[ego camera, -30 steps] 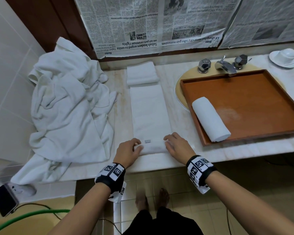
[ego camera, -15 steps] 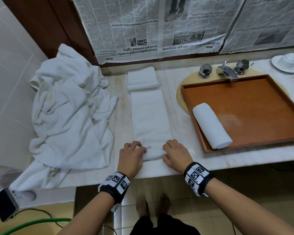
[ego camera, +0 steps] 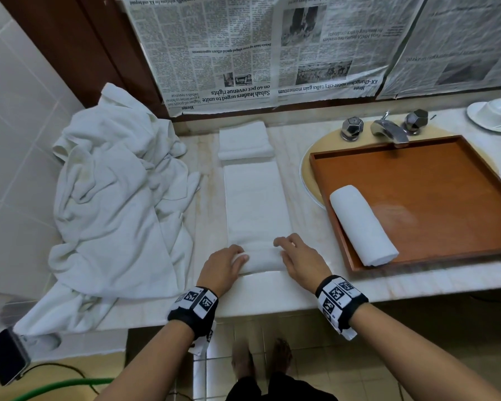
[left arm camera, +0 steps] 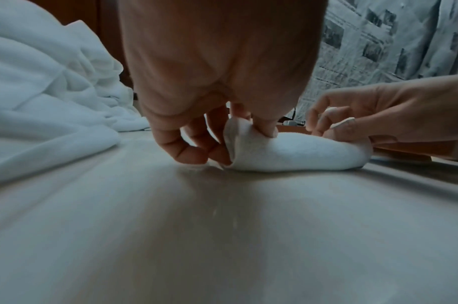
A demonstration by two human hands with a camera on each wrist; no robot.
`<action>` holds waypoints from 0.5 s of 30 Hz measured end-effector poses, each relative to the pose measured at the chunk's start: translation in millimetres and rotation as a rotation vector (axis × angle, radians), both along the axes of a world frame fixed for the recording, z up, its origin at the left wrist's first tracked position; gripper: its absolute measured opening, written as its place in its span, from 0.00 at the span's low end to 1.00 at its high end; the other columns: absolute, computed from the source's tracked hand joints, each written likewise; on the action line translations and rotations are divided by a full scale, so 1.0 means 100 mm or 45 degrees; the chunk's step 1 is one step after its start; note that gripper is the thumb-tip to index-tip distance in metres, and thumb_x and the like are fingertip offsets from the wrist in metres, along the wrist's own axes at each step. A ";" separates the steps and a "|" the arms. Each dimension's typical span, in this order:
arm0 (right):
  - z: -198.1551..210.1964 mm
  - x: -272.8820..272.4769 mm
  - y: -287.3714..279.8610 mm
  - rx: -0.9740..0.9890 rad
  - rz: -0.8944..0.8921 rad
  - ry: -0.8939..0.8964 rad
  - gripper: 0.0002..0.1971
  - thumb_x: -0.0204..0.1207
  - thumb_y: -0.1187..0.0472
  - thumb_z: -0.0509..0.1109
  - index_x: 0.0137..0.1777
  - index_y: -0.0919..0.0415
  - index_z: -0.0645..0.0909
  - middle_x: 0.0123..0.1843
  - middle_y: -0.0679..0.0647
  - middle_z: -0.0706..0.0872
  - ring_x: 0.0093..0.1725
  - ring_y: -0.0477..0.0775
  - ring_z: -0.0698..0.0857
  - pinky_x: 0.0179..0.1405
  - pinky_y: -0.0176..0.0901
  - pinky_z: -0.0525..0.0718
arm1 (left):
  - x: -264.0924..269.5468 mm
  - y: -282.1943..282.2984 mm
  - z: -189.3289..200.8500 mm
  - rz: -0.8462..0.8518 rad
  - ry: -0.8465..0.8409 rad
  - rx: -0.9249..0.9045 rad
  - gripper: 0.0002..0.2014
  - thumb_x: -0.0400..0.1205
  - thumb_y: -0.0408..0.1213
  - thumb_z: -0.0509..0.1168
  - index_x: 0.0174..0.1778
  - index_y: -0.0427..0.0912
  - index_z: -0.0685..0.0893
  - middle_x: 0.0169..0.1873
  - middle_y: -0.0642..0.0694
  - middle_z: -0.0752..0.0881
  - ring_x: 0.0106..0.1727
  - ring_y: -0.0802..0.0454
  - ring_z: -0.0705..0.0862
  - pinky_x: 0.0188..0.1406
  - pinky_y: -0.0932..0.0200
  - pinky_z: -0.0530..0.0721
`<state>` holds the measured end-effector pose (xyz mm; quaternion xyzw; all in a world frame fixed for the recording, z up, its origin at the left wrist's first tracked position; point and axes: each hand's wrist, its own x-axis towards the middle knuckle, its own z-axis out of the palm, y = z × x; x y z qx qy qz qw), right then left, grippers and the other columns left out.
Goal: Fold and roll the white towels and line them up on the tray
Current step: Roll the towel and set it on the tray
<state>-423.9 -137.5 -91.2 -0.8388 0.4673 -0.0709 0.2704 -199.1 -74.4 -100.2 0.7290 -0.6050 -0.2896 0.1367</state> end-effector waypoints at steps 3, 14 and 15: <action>-0.02 0.02 0.01 -0.087 0.068 0.113 0.11 0.84 0.60 0.60 0.62 0.57 0.80 0.60 0.55 0.77 0.42 0.56 0.78 0.33 0.45 0.76 | -0.04 -0.02 -0.01 0.063 -0.012 0.002 0.14 0.87 0.52 0.61 0.58 0.46 0.82 0.50 0.45 0.87 0.52 0.45 0.84 0.48 0.54 0.77; -0.02 0.03 0.08 -0.093 0.200 0.213 0.18 0.76 0.56 0.65 0.64 0.62 0.79 0.62 0.55 0.80 0.61 0.57 0.77 0.49 0.45 0.76 | -0.11 0.15 -0.17 -0.136 -0.229 -0.248 0.21 0.80 0.47 0.52 0.61 0.50 0.87 0.58 0.51 0.84 0.49 0.40 0.81 0.35 0.47 0.85; -0.01 0.04 0.08 -0.097 0.205 0.222 0.18 0.77 0.55 0.64 0.65 0.62 0.79 0.61 0.55 0.80 0.61 0.57 0.77 0.51 0.46 0.76 | -0.12 0.16 -0.18 -0.124 -0.216 -0.236 0.23 0.79 0.48 0.50 0.62 0.49 0.86 0.58 0.50 0.84 0.50 0.40 0.80 0.38 0.47 0.84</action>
